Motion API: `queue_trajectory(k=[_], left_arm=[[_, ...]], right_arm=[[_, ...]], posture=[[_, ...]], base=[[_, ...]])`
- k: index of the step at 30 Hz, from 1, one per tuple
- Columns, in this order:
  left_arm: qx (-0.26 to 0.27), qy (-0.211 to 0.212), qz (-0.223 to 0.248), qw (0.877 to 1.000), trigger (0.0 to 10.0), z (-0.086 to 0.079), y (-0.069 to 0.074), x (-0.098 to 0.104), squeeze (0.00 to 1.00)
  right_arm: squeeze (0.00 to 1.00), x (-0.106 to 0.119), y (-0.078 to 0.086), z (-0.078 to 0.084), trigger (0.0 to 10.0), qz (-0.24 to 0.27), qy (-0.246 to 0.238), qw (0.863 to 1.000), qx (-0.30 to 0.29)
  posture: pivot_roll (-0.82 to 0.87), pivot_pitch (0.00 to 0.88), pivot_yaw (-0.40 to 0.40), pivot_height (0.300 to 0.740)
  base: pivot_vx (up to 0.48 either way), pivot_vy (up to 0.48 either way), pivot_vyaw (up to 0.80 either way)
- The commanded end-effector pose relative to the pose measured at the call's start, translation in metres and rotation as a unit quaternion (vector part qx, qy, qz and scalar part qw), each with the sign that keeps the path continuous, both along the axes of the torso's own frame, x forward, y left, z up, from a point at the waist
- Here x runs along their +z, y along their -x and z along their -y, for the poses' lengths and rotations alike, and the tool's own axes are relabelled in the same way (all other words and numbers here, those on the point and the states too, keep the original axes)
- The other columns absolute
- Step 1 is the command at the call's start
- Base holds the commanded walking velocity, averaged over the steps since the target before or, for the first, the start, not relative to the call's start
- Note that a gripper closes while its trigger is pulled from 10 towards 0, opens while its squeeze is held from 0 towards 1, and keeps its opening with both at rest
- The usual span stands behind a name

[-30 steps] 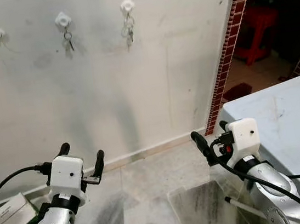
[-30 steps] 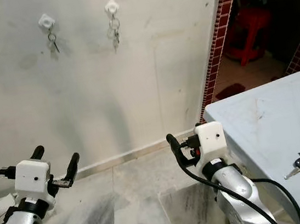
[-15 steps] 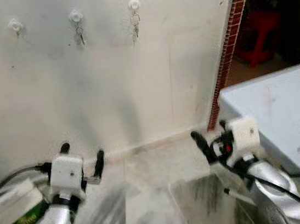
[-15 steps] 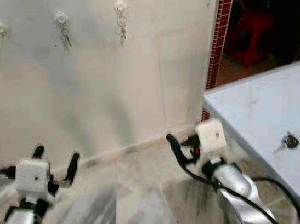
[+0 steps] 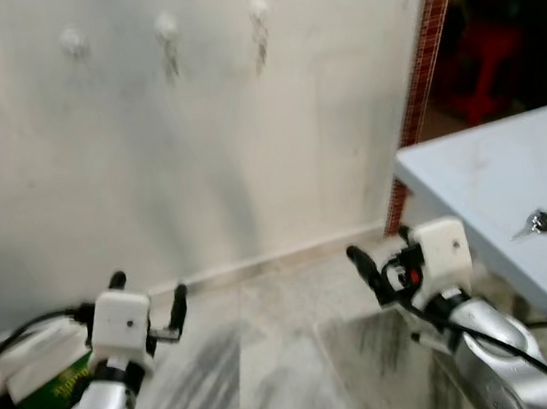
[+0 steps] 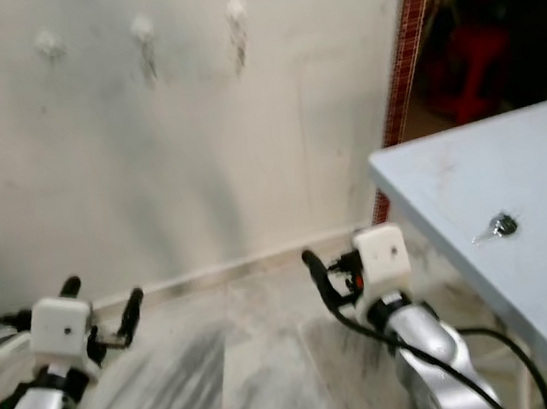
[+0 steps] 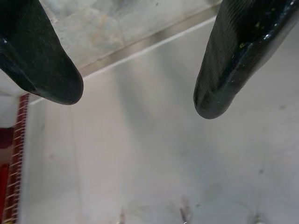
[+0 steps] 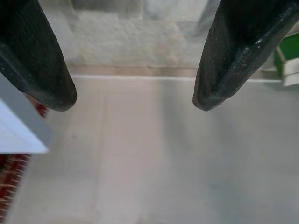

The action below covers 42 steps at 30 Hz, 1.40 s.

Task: Hang keys on a hook

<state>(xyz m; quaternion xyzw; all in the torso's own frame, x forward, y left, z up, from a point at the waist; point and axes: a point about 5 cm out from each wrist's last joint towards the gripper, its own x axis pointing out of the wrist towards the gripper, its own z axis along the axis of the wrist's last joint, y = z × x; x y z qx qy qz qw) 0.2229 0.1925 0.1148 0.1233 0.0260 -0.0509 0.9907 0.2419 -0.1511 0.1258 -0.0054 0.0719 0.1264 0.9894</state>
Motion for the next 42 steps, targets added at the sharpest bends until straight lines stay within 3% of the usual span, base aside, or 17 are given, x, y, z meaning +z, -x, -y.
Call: queue_trajectory(k=[1,7,16,20,26,32,42], left_arm=[[0.003,-0.003,0.002,1.000,10.0,-0.003,-0.006,0.001,0.00],[0.007,0.003,0.000,1.000,10.0,-0.003,-0.010,-0.004,0.00],[-0.001,0.050,-0.038,0.998,10.0,-0.007,-0.015,-0.017,0.00],[0.000,0.025,-0.022,0.999,10.0,-0.008,-0.022,-0.013,0.00],[0.012,0.077,-0.006,0.997,10.0,-0.004,-0.033,0.005,0.00],[-0.001,0.100,0.005,0.995,10.0,0.007,-0.033,0.014,0.00],[0.000,0.113,-0.008,0.994,10.0,0.007,-0.025,0.011,0.00]], right_arm=[[0.00,0.004,-0.002,-0.002,10.0,0.006,-0.001,1.000,0.001],[0.00,0.007,-0.004,0.000,10.0,0.010,0.006,1.000,0.005],[0.00,0.007,-0.004,0.001,10.0,0.012,0.008,1.000,-0.001],[0.00,0.008,-0.005,0.000,10.0,0.013,0.008,1.000,0.001],[0.00,0.011,-0.008,-0.002,10.0,0.019,0.008,1.000,0.003],[0.00,0.009,-0.006,-0.001,10.0,0.018,0.007,1.000,0.002],[0.00,0.012,-0.010,-0.001,10.0,0.022,0.008,1.000,0.007]], posture=[[0.08,0.000,0.016,0.740],[0.03,0.000,0.002,0.740],[0.02,0.000,0.007,0.740],[0.02,0.000,0.007,0.740],[0.03,0.000,0.012,0.740],[0.05,0.000,0.010,0.740],[0.06,0.000,-0.008,0.740]], base=[[0.000,0.000,-0.78],[0.000,0.000,-0.78],[0.000,0.000,-0.78],[0.000,0.000,-0.78],[0.000,0.000,-0.78],[0.000,0.000,-0.23],[0.000,0.000,0.00]])
